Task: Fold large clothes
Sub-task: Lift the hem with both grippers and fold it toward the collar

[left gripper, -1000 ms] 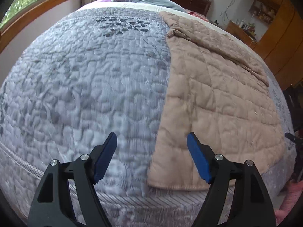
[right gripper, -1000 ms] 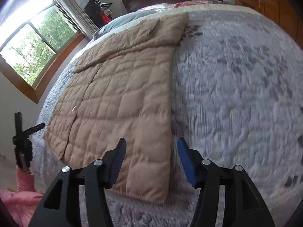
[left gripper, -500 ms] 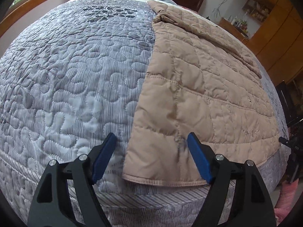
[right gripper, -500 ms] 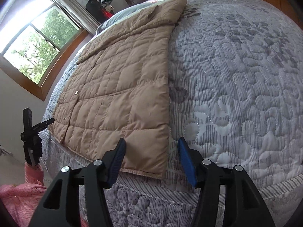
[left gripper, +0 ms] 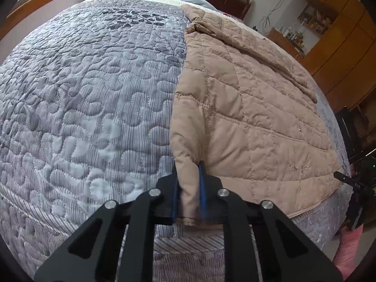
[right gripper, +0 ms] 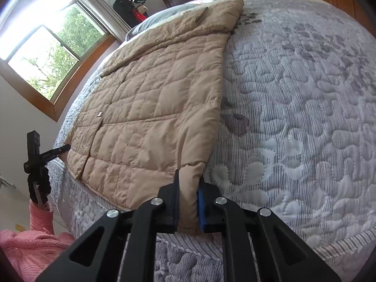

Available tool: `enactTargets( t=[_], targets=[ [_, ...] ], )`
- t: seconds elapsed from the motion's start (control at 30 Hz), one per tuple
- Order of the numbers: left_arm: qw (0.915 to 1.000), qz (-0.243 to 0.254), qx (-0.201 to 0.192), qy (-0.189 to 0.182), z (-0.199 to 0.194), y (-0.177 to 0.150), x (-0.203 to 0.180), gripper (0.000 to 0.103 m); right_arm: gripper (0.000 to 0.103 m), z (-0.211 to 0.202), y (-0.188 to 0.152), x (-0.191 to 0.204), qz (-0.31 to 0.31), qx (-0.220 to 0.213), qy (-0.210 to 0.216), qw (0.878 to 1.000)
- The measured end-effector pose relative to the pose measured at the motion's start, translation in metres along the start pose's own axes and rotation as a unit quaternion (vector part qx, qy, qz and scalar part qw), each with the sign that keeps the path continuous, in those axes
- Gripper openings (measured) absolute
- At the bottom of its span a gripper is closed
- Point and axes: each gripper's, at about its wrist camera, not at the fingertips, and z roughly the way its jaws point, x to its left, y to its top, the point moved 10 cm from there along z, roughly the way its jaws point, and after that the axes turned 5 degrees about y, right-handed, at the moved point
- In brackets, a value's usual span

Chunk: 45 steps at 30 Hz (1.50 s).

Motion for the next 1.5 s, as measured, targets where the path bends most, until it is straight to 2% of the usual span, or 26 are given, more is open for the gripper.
enactTargets(
  t=[0.27,0.47,0.67,0.83,0.97,1.13,1.33,1.5],
  targets=[
    [0.9999,0.007,-0.014,-0.002,-0.022,-0.013,0.001,0.009,0.011,-0.019,-0.012,0.011,-0.013,-0.01,0.0,1.0],
    [0.9998,0.012,-0.008,0.012,-0.006,-0.026,0.004,0.009,0.011,-0.003,-0.02,-0.001,-0.005,0.006,-0.021,1.0],
    [0.9998,0.012,-0.012,0.014,-0.006,-0.023,0.005,0.008,0.011,0.001,-0.016,-0.004,-0.001,0.004,-0.017,1.0],
    [0.9995,0.014,-0.029,-0.001,-0.025,-0.013,-0.003,0.007,0.011,-0.016,-0.01,0.002,-0.001,-0.013,-0.002,1.0],
    [0.9977,0.027,-0.054,-0.029,-0.05,0.015,-0.018,0.007,0.011,-0.041,0.015,0.017,-0.011,-0.043,0.026,0.999],
    [0.9947,0.046,-0.084,-0.035,-0.066,0.062,-0.038,0.007,0.011,-0.063,0.064,0.032,-0.036,-0.073,0.031,0.996],
    [0.9924,0.047,-0.106,-0.042,-0.063,0.149,-0.061,0.007,0.011,-0.07,0.133,0.039,-0.038,-0.087,0.039,0.995],
    [0.9906,0.05,-0.125,-0.023,-0.048,0.219,-0.076,0.006,0.011,-0.067,0.2,0.039,-0.035,-0.092,0.031,0.995]
  ],
)
